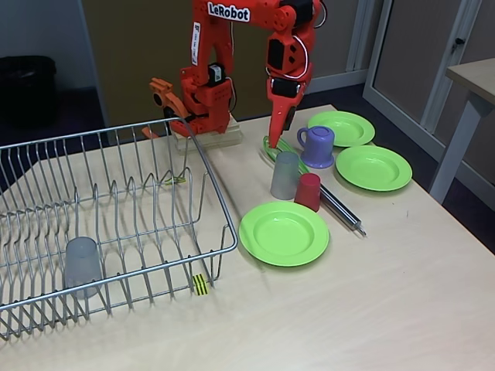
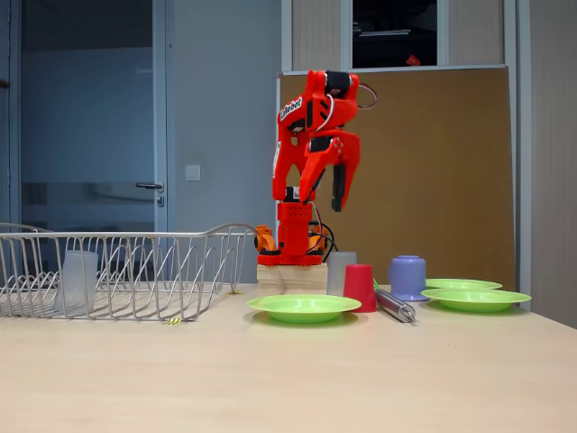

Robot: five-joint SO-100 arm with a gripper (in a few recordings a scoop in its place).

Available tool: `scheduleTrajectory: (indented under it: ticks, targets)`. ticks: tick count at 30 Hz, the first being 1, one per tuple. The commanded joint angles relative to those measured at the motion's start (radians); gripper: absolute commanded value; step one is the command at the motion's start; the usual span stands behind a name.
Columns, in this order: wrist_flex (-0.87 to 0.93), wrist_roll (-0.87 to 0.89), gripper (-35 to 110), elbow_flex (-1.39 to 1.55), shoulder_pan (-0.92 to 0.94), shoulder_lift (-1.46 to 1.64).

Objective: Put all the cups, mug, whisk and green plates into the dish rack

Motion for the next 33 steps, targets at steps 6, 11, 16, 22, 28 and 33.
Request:
scheduleTrajectory:
  ticks: [6, 11, 16, 22, 28, 33]
  targets:
    - [-0.282, 0.198, 43, 0.305, -0.118, 0.140]
    - [-0.396, 0.230, 43, 0.397, -0.152, 0.156]
    - [-0.469, 0.264, 43, 0.446, -0.184, 0.158]
    - [-0.568, 0.290, 44, 0.492, -0.213, 0.140]
    - [-0.627, 0.282, 45, 0.543, -0.213, 0.141]
    - [-0.673, 0.259, 44, 0.598, -0.196, 0.158]
